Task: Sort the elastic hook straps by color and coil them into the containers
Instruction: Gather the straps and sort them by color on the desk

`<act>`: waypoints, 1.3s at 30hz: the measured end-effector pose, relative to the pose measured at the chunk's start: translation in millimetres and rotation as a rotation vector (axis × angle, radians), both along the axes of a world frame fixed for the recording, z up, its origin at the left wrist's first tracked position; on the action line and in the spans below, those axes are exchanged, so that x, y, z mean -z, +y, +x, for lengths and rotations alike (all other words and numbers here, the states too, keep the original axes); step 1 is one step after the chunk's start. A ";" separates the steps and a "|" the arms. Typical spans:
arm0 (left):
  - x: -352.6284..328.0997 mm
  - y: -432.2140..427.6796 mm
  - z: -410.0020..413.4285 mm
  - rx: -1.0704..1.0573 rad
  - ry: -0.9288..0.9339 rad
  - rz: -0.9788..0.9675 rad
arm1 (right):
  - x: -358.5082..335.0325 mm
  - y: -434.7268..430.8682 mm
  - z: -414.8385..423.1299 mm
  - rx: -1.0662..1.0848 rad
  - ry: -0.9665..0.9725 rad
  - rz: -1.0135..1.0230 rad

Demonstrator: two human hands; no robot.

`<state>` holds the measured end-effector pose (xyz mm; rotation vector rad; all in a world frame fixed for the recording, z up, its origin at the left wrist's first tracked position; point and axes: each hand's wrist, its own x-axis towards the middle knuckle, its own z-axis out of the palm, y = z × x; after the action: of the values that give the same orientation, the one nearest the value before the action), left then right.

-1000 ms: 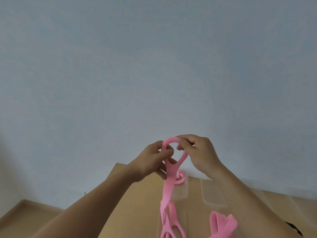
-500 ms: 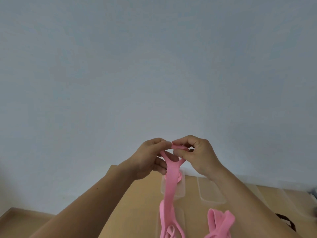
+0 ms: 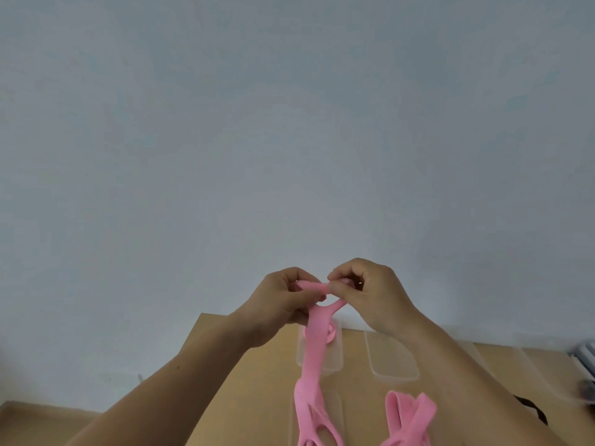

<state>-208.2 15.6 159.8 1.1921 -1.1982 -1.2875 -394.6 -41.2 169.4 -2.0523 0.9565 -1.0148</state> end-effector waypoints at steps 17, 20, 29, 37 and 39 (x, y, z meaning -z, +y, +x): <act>-2.7 5.8 8.6 -0.026 0.069 0.023 | 18.0 1.4 5.8 -0.139 -0.052 -0.219; 2.8 4.3 8.0 -0.116 -0.078 -0.091 | 17.8 2.9 7.7 -0.083 -0.064 0.018; 11.5 3.9 2.8 -0.167 -0.139 -0.156 | 12.5 6.8 12.4 -0.049 -0.120 -0.042; 3.6 7.2 5.7 0.016 -0.040 -0.118 | 11.3 3.3 10.3 -0.082 -0.060 0.008; 4.6 5.4 3.9 -0.008 -0.023 -0.125 | 9.6 1.7 9.0 -0.088 -0.064 0.031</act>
<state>-204.3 20.9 155.2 1.1227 -1.2698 -1.1783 -385.6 -39.4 159.7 -2.0057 0.8370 -1.0068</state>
